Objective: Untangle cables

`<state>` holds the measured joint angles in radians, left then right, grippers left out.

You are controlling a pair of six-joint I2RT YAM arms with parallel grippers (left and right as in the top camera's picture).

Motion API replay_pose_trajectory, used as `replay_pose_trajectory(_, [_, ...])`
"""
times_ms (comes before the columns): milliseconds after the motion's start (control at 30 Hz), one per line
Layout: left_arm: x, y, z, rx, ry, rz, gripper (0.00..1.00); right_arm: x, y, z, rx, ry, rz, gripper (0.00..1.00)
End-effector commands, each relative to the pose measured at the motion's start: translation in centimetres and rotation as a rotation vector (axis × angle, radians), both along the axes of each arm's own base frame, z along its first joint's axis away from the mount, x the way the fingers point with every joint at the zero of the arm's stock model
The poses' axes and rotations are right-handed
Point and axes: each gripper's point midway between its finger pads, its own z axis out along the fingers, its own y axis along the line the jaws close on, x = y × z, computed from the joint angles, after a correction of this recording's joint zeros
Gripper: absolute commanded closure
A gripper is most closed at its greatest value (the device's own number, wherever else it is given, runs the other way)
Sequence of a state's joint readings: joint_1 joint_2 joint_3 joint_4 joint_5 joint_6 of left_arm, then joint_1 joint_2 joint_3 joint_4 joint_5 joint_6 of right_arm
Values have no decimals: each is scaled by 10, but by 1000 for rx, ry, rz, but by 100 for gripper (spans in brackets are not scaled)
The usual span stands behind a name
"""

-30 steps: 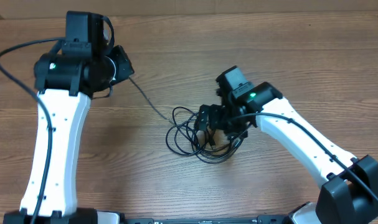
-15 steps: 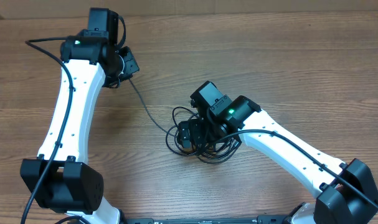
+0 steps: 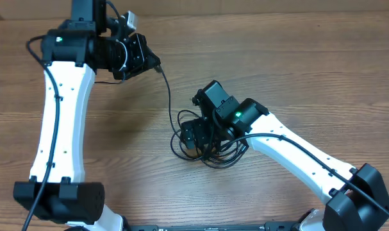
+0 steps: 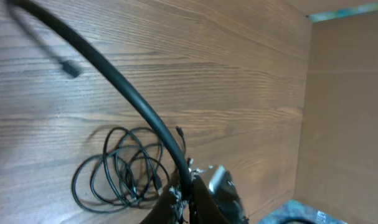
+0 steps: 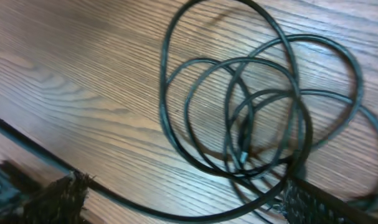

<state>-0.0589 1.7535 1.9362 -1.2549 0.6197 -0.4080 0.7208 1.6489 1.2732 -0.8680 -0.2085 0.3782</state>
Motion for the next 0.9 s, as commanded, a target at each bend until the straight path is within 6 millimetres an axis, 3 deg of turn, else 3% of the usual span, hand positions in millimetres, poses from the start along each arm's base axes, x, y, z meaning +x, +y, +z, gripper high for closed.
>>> replay_pose_trajectory(0, [-7, 9, 26, 63, -76, 13, 96, 22, -3, 25, -43, -130, 56, 0])
replay_pose_trajectory(100, [-11, 12, 24, 79, -57, 23, 96, 28, 0, 48, -51, -198, 139, 0])
replay_pose_trajectory(167, [-12, 1, 34, 4, -63, -3, 96, 30, 5, 55, -40, -230, 175, 0])
replay_pose_trajectory(233, [-12, -19, 63, -134, -137, -82, 96, 26, 15, 59, 5, -229, 212, 0])
replay_pose_trajectory(367, [-7, -21, 103, -173, -230, -55, 96, 17, 34, 68, 122, -201, 261, 0])
replay_pose_trajectory(433, [-10, -21, 118, -181, -266, -59, 96, 18, 35, 68, 122, -206, 260, 1])
replay_pose_trajectory(633, [-19, -15, 146, -149, -342, -35, 96, 27, 25, 64, 56, -237, 222, 34])
replay_pose_trajectory(733, [-24, -16, 156, -168, -347, -32, 96, 26, 22, 62, 42, -234, 218, 39])
replay_pose_trajectory(867, [-29, -12, 170, -157, -394, -21, 96, 28, 13, 58, -7, -238, 201, 53])
